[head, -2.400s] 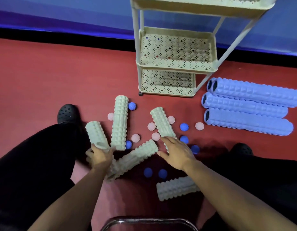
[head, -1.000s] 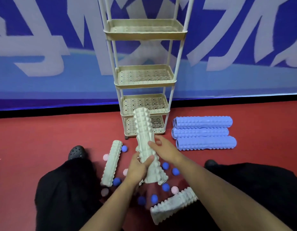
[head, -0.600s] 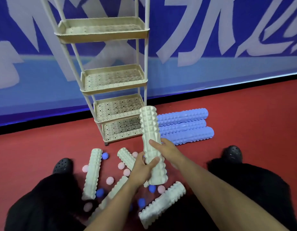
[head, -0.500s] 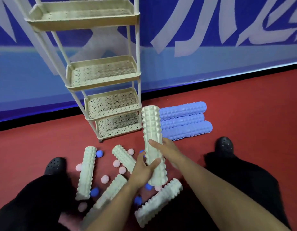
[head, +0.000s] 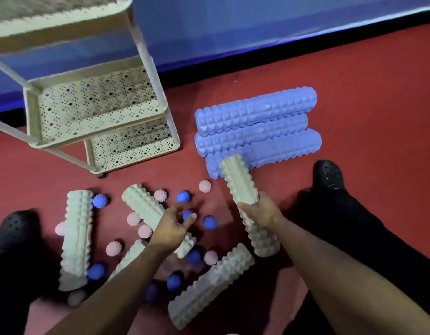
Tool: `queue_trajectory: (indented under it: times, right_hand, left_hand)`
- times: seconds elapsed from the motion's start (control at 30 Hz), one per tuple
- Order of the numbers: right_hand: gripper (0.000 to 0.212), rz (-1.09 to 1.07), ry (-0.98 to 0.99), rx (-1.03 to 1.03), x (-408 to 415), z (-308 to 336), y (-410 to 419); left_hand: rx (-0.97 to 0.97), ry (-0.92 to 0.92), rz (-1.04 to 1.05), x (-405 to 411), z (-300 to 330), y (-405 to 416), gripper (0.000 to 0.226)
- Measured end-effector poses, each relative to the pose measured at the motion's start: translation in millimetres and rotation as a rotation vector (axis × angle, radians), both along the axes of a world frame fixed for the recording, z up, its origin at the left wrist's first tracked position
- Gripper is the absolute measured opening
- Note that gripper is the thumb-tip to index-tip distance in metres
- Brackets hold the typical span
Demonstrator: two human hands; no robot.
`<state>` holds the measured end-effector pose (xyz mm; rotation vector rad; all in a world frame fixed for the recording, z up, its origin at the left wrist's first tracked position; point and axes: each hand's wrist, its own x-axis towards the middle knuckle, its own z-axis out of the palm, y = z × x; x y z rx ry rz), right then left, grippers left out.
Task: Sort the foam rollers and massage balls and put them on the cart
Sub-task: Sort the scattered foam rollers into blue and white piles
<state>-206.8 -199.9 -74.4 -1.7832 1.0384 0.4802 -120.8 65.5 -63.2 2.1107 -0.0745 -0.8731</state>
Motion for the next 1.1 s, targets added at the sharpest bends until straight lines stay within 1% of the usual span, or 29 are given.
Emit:
queue_trajectory:
  times: [0.07,0.17,0.2,0.27,0.3,0.4,0.5,0.53,0.63,0.7,0.8,0.9,0.97,1.03,1.1]
  right_hand:
    - [0.058,0.007,0.044,0.003,2,-25,-9]
    - [0.051,0.017,0.077,-0.025,0,-51,-16]
    - [0.054,0.034,0.095,-0.026,-1,-57,-17]
    - [0.068,0.072,0.136,-0.027,-5,-67,-16]
    - [0.072,0.085,0.160,-0.036,-8,-70,-14]
    - [0.066,0.103,0.235,-0.062,-14,-77,-9]
    - [0.054,0.086,0.231,-0.024,-20,-82,-9]
    - [0.054,0.098,0.240,-0.015,-24,-83,-10]
    - [0.083,0.113,0.278,-0.024,-30,-86,-10]
    - [0.085,0.085,0.277,-0.023,-29,-87,-10]
    - [0.080,0.066,0.255,-0.044,-24,-87,-9]
    - [0.066,-0.006,0.197,-0.049,-22,-89,-8]
    - [0.061,-0.025,0.176,-0.032,-22,-91,-8]
    - [0.060,-0.031,0.166,-0.025,-22,-92,-8]
    - [0.062,-0.048,0.154,-0.036,-22,-92,-7]
  left_hand:
    - [0.051,-0.002,0.011,7,-24,3,0.033]
    - [0.109,0.017,0.056,10,-50,5,0.028]
    - [0.120,0.027,0.067,8,-55,4,0.031]
    - [0.147,0.034,0.056,2,-62,1,0.038]
    - [0.157,0.039,0.042,-1,-65,-1,0.040]
    - [0.182,0.065,0.005,-11,-72,-8,0.044]
    - [0.207,0.092,-0.010,-17,-74,-13,0.048]
    - [0.209,0.100,-0.004,-19,-74,-14,0.049]
    - [0.207,0.110,0.014,-22,-75,-12,0.050]
    - [0.207,0.114,0.029,-21,-77,-8,0.049]
    - [0.224,0.103,0.156,-17,-77,0,0.048]
    - [0.327,0.045,0.356,-13,-79,10,0.055]
    - [0.402,0.080,0.487,-11,-80,14,0.066]
    - [0.428,0.127,0.569,-10,-82,16,0.074]
    - [0.421,0.150,0.592,-11,-84,18,0.073]
